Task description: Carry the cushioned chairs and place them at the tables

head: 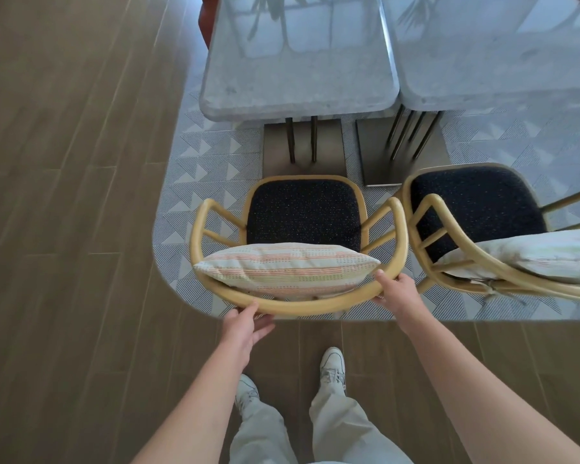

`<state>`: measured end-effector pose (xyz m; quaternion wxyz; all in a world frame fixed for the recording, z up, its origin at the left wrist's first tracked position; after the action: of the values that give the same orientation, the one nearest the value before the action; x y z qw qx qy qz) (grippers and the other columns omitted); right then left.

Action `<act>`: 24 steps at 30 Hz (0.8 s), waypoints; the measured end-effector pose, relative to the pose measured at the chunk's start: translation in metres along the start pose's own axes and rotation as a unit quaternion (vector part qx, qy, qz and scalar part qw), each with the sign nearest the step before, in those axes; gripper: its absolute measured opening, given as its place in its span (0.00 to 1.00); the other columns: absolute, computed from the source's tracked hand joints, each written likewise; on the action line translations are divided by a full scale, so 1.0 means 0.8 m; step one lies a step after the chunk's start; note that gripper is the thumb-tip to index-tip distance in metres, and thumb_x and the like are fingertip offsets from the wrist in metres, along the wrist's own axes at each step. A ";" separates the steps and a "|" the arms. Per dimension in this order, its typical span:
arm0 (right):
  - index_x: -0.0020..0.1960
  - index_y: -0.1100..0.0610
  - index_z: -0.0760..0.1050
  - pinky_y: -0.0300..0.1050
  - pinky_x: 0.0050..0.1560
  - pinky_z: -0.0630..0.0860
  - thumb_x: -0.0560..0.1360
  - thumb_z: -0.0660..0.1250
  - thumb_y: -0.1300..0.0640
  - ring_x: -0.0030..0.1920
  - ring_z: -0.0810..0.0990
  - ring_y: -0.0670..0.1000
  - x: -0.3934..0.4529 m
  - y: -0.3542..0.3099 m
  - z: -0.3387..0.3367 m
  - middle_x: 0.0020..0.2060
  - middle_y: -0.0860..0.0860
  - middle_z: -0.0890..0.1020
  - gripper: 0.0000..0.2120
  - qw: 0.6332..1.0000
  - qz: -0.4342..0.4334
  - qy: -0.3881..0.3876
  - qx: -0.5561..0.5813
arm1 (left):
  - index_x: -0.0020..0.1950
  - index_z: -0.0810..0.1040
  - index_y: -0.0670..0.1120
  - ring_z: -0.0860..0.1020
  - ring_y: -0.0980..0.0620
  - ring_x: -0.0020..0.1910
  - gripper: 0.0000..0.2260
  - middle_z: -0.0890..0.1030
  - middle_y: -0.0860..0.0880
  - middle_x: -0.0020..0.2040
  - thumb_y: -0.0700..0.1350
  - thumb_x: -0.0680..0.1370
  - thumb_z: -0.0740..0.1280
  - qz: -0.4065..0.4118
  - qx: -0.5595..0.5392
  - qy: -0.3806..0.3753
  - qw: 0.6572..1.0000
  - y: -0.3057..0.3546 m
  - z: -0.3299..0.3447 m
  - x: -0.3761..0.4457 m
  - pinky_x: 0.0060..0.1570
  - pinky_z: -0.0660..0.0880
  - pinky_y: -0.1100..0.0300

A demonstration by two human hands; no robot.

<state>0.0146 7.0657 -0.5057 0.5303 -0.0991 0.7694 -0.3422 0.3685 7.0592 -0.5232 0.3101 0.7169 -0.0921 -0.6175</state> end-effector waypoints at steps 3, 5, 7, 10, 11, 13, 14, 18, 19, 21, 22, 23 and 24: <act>0.63 0.61 0.72 0.50 0.52 0.81 0.82 0.64 0.54 0.51 0.82 0.53 -0.015 0.002 0.000 0.53 0.56 0.81 0.14 1.000 -0.003 0.002 0.012 | 0.60 0.77 0.40 0.87 0.43 0.45 0.08 0.84 0.39 0.54 0.40 0.83 0.65 -0.001 -0.008 0.004 1.000 0.001 -0.005 -0.010 0.38 0.83 0.50; 0.68 0.60 0.71 0.55 0.61 0.79 0.82 0.64 0.52 0.55 0.81 0.53 -0.026 0.000 -0.002 0.56 0.53 0.80 0.18 1.000 -0.016 0.012 -0.001 | 0.65 0.76 0.39 0.86 0.44 0.47 0.12 0.83 0.40 0.55 0.43 0.84 0.65 -0.004 -0.014 0.003 1.000 0.008 -0.003 -0.021 0.38 0.83 0.51; 0.76 0.58 0.63 0.55 0.64 0.75 0.82 0.64 0.50 0.60 0.79 0.54 -0.042 -0.006 -0.004 0.60 0.48 0.75 0.26 0.999 -0.029 0.020 -0.005 | 0.71 0.72 0.40 0.83 0.43 0.52 0.17 0.80 0.38 0.62 0.46 0.84 0.65 -0.010 -0.027 -0.007 1.000 0.020 0.003 -0.037 0.46 0.82 0.48; 0.80 0.55 0.55 0.50 0.57 0.75 0.82 0.64 0.49 0.56 0.78 0.52 -0.069 -0.030 0.001 0.63 0.50 0.73 0.32 0.998 -0.055 0.020 -0.001 | 0.77 0.65 0.42 0.76 0.37 0.66 0.24 0.70 0.34 0.72 0.49 0.84 0.63 -0.001 -0.041 -0.018 0.999 0.052 0.013 -0.068 0.61 0.77 0.44; 0.80 0.54 0.55 0.50 0.56 0.75 0.82 0.63 0.48 0.56 0.78 0.51 -0.079 -0.042 0.005 0.66 0.51 0.73 0.31 0.997 -0.069 0.018 -0.001 | 0.78 0.65 0.42 0.75 0.38 0.68 0.24 0.70 0.35 0.73 0.49 0.85 0.62 0.015 -0.048 -0.023 0.998 0.068 0.015 -0.081 0.62 0.76 0.44; 0.80 0.53 0.56 0.51 0.61 0.74 0.82 0.61 0.45 0.63 0.76 0.53 -0.097 -0.072 0.016 0.72 0.53 0.71 0.31 0.995 -0.102 0.006 0.001 | 0.77 0.67 0.41 0.75 0.40 0.68 0.22 0.73 0.38 0.72 0.49 0.85 0.61 0.067 -0.068 -0.030 0.995 0.105 0.019 -0.106 0.62 0.76 0.45; 0.80 0.52 0.57 0.54 0.66 0.72 0.82 0.60 0.43 0.67 0.74 0.54 -0.105 -0.090 0.023 0.73 0.52 0.69 0.31 0.993 -0.116 -0.005 0.003 | 0.75 0.69 0.42 0.76 0.42 0.67 0.20 0.75 0.39 0.70 0.50 0.85 0.61 0.098 -0.068 -0.031 0.992 0.127 0.020 -0.120 0.62 0.76 0.46; 0.80 0.51 0.58 0.59 0.74 0.65 0.83 0.56 0.42 0.73 0.69 0.54 -0.139 -0.161 0.048 0.75 0.52 0.68 0.29 0.983 -0.170 -0.062 0.040 | 0.73 0.73 0.46 0.75 0.49 0.69 0.21 0.76 0.45 0.71 0.54 0.85 0.58 0.214 -0.023 -0.033 0.976 0.199 0.030 -0.182 0.71 0.70 0.45; 0.79 0.52 0.59 0.57 0.74 0.66 0.83 0.56 0.42 0.73 0.69 0.53 -0.149 -0.177 0.053 0.75 0.51 0.68 0.28 0.978 -0.186 -0.082 0.052 | 0.74 0.73 0.47 0.74 0.50 0.70 0.21 0.76 0.47 0.71 0.55 0.85 0.57 0.236 -0.018 -0.039 0.971 0.211 0.034 -0.197 0.72 0.69 0.45; 0.79 0.52 0.59 0.55 0.73 0.67 0.83 0.56 0.41 0.72 0.70 0.52 -0.171 -0.203 0.060 0.74 0.51 0.69 0.29 0.967 -0.218 -0.118 0.056 | 0.73 0.74 0.50 0.73 0.51 0.71 0.21 0.76 0.48 0.72 0.57 0.85 0.55 0.261 -0.023 -0.056 0.964 0.226 0.042 -0.221 0.73 0.67 0.46; 0.79 0.52 0.60 0.54 0.73 0.68 0.82 0.56 0.40 0.71 0.71 0.51 -0.181 -0.215 0.061 0.73 0.51 0.70 0.29 0.962 -0.232 -0.130 0.055 | 0.73 0.74 0.50 0.73 0.51 0.71 0.21 0.76 0.49 0.72 0.57 0.85 0.54 0.267 -0.030 -0.064 0.961 0.232 0.047 -0.231 0.73 0.67 0.46; 0.78 0.52 0.61 0.53 0.72 0.69 0.81 0.56 0.39 0.70 0.71 0.50 -0.190 -0.225 0.062 0.73 0.51 0.71 0.29 0.958 -0.245 -0.139 0.054 | 0.72 0.75 0.50 0.73 0.51 0.71 0.21 0.76 0.49 0.71 0.57 0.85 0.54 0.273 -0.035 -0.071 0.959 0.237 0.052 -0.240 0.72 0.67 0.47; 0.77 0.51 0.61 0.52 0.71 0.70 0.80 0.56 0.38 0.69 0.72 0.50 -0.199 -0.235 0.062 0.72 0.50 0.72 0.30 0.953 -0.258 -0.148 0.051 | 0.71 0.75 0.51 0.73 0.51 0.70 0.21 0.76 0.49 0.71 0.57 0.85 0.53 0.279 -0.037 -0.079 0.956 0.242 0.059 -0.250 0.71 0.67 0.48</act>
<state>0.0856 6.9864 -0.2783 0.5362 -0.3168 0.6117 -0.4878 0.3286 6.9932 -0.2515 0.4879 0.5998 -0.2900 -0.5640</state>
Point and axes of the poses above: each hand's wrist, its own x-axis towards the middle knuckle, its own z-axis out of the palm, y = z × x, the point moved 10 cm from there along x, towards the middle knuckle
